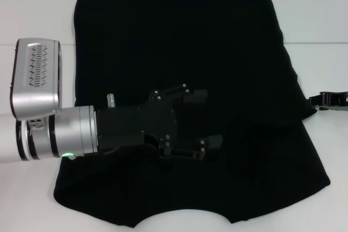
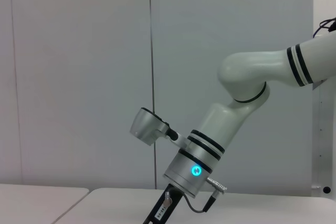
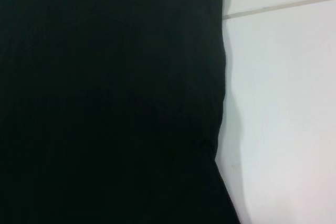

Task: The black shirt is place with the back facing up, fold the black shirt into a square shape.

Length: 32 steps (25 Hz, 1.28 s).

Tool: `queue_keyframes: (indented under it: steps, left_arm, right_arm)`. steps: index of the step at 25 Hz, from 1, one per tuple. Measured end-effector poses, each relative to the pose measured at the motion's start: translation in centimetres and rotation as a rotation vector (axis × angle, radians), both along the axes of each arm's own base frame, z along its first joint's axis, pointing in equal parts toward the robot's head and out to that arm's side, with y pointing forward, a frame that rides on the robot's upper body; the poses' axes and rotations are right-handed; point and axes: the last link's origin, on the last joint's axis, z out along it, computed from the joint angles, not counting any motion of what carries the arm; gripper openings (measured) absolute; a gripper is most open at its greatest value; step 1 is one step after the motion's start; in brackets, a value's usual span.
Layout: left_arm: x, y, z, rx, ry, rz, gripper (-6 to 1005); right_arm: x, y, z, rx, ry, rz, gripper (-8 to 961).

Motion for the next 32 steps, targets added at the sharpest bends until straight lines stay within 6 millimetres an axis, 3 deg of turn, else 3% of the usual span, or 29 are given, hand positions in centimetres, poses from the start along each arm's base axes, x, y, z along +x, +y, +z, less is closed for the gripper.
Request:
queue_keyframes:
  steps: [7, 12, 32]
  left_arm:
    - [0.04, 0.11, 0.0, 0.003, 0.002, 0.001, 936]
    - [0.12, 0.22, 0.04, 0.006, 0.003, -0.001, 936]
    - [0.15, 0.27, 0.09, 0.008, 0.004, -0.003, 936]
  right_arm:
    - [-0.09, 0.09, -0.17, 0.004, -0.002, 0.003, 383]
    - [-0.25, 0.13, -0.35, -0.001, -0.005, 0.008, 409]
    - [-0.45, 0.24, -0.7, -0.011, -0.028, 0.025, 399]
